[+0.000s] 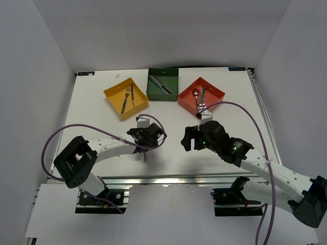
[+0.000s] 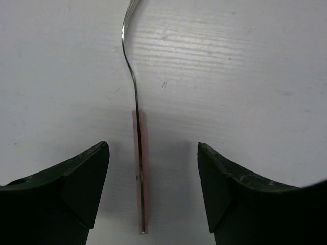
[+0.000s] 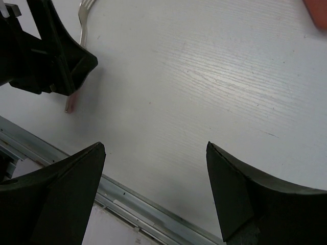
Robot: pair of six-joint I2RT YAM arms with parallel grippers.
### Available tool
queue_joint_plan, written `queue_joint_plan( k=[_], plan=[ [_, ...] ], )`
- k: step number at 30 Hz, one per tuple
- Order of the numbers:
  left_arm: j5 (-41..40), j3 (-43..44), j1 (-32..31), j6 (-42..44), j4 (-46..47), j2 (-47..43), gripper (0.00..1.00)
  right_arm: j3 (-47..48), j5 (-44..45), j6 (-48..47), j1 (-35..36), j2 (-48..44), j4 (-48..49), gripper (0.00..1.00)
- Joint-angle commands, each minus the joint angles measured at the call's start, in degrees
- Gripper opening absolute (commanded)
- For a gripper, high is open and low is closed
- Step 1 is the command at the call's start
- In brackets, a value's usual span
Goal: Sort the eating utensils into containers
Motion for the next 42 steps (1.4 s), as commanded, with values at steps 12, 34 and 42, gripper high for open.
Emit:
queue_joint_plan(
  k=[12, 34, 42],
  plan=[
    [-1.3, -8.8, -1.0, -7.7, 6.1, 0.9, 0.29, -0.9, 0.3, 1.2, 0.4, -1.8, 0.5, 0.84],
    [10.6, 31.0, 25.8, 47.5, 6.7, 10.5, 0.0, 0.9, -0.1, -2.3, 0.4, 0.9, 3.3, 0.84],
    [18.5, 42.4, 32.7, 52.2, 3.5, 23.7, 0.0, 1.2, -2.3, -3.1, 0.3, 1.4, 3.6, 0.84]
  ],
)
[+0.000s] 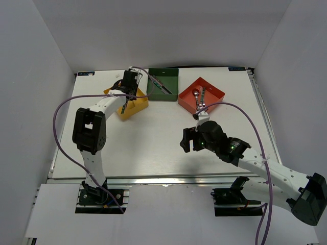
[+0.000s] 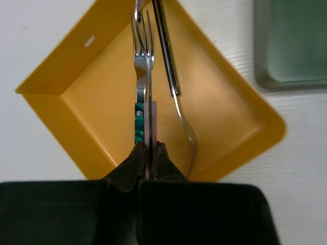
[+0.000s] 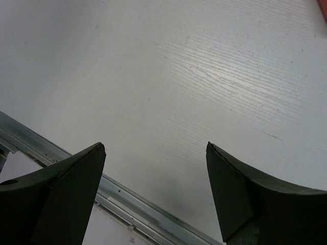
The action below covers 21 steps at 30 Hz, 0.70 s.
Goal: Sort the eating utensils into containers
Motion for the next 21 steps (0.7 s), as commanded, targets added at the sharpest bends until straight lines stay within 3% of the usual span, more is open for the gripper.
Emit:
queue_joint_plan(
  k=[1, 6, 7, 9, 11, 13, 19, 20, 21],
  plan=[
    [3.9, 3.1, 2.4, 2.7, -1.3, -0.2, 0.0, 2.0, -0.8, -1.2, 0.4, -0.4, 2.8, 0.84],
    [3.0, 1.4, 3.3, 1.5, 0.6, -0.6, 0.1, 1.4, -1.7, -1.4, 0.3, -0.2, 3.3, 0.84],
    [2.7, 1.1, 3.3, 1.3, 1.3, -0.8, 0.15, 1.5, -1.7, -1.4, 0.4, 0.0, 3.1, 0.84],
    [2.6, 0.9, 3.5, 1.0, 1.1, -1.6, 0.36, 1.7, -1.6, -1.4, 0.4, 0.1, 2.7, 0.84],
    [2.3, 0.5, 3.6, 0.7, 1.3, -2.5, 0.48, 1.9, -1.9, -1.2, 0.4, -0.1, 2.5, 0.84],
    [1.7, 0.1, 3.6, -0.2, 1.5, -4.1, 0.68, 2.3, -1.9, -1.2, 0.4, -0.3, 2.2, 0.84],
    [-1.6, 0.3, 3.6, -3.5, -0.1, -11.1, 0.77, 4.0, -1.4, -1.1, 0.4, -1.0, 0.1, 0.84],
    [-2.9, 0.6, 3.6, -5.7, -1.0, -12.4, 0.94, 4.2, -0.7, -1.2, 0.3, -1.7, -0.4, 0.84],
    [-3.9, 1.0, 3.6, -7.1, -4.2, -13.8, 0.98, 4.5, 0.3, -1.3, 0.4, -2.1, -1.0, 0.85]
  ],
)
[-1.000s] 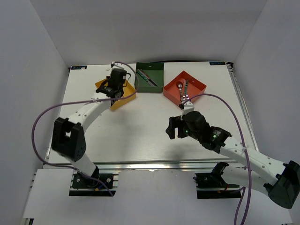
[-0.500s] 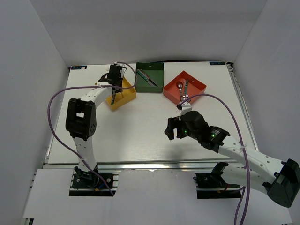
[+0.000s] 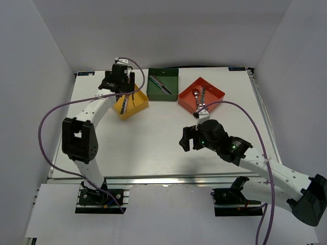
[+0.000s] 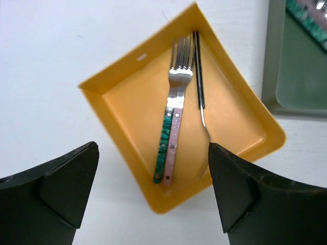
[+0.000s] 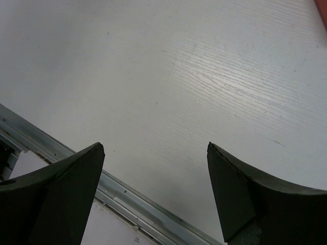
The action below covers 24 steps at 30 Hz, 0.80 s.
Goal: Sort the eating utensils into containers
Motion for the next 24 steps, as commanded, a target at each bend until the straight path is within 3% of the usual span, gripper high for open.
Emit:
queue_joint_plan(
  k=[1, 3, 10, 15, 20, 24],
  plan=[
    [-4.7, 1.8, 0.0, -7.5, -4.8, -11.3, 0.98, 4.0, 2.9, -0.9, 0.3, -3.2, -2.7, 0.86],
    [-8.2, 0.3, 0.0, -11.9, -9.5, -15.7, 0.98, 5.1, 9.0, -1.6, 0.4, -4.8, -4.9, 0.89],
    [-17.3, -20.0, -0.1, -21.8, -13.2, -44.8, 0.98, 14.7, 25.7, -2.7, 0.4, -13.2, -19.6, 0.89],
    [-19.4, -27.4, 0.0, -24.8, -20.2, -63.4, 0.98, 25.6, 30.9, -5.7, 0.4, -16.2, -31.4, 0.89],
    [-21.3, -29.1, 0.0, -27.4, -27.0, -73.2, 0.98, 33.2, 33.2, -7.4, 0.4, -19.2, -36.9, 0.89],
    [-21.0, -29.9, 0.0, -27.9, -31.8, -78.7, 0.98, 33.4, 31.8, -6.1, 0.4, -21.8, -39.9, 0.9]
  ],
)
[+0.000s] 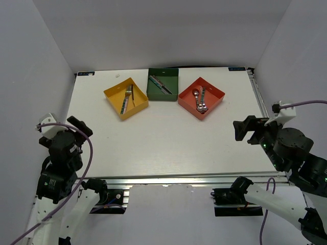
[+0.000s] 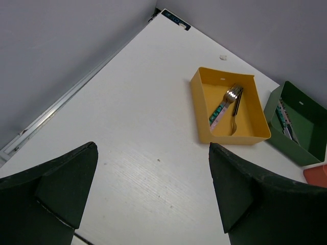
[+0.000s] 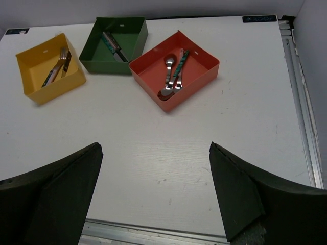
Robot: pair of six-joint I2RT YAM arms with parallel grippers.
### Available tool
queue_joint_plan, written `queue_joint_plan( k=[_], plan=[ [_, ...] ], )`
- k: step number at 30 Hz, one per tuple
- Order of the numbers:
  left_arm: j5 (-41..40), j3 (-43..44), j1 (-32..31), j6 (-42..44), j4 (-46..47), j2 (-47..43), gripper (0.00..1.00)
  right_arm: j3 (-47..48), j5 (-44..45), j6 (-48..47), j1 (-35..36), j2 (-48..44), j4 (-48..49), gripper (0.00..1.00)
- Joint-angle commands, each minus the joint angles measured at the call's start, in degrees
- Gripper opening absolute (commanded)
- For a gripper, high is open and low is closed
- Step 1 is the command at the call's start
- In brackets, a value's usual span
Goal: Sort the eating utensils into containers
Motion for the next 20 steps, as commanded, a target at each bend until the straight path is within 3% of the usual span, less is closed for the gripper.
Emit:
queue_joint_plan(
  k=[1, 11, 20],
  plan=[
    [-0.3, -0.8, -0.1, -1.9, -6.5, -3.0, 0.98, -1.4, 0.6, -0.1, 0.4, -2.2, -5.4, 0.89],
    [2.0, -1.8, 0.0, -2.2, -8.6, -7.1, 0.98, -10.8, 0.0, 3.2, 0.4, -5.9, -0.8, 0.89],
    [3.4, -1.9, 0.0, -2.1, -8.1, -5.9, 0.98, -12.9, -1.5, 4.0, 0.3, -4.1, 1.9, 0.9]
  ],
)
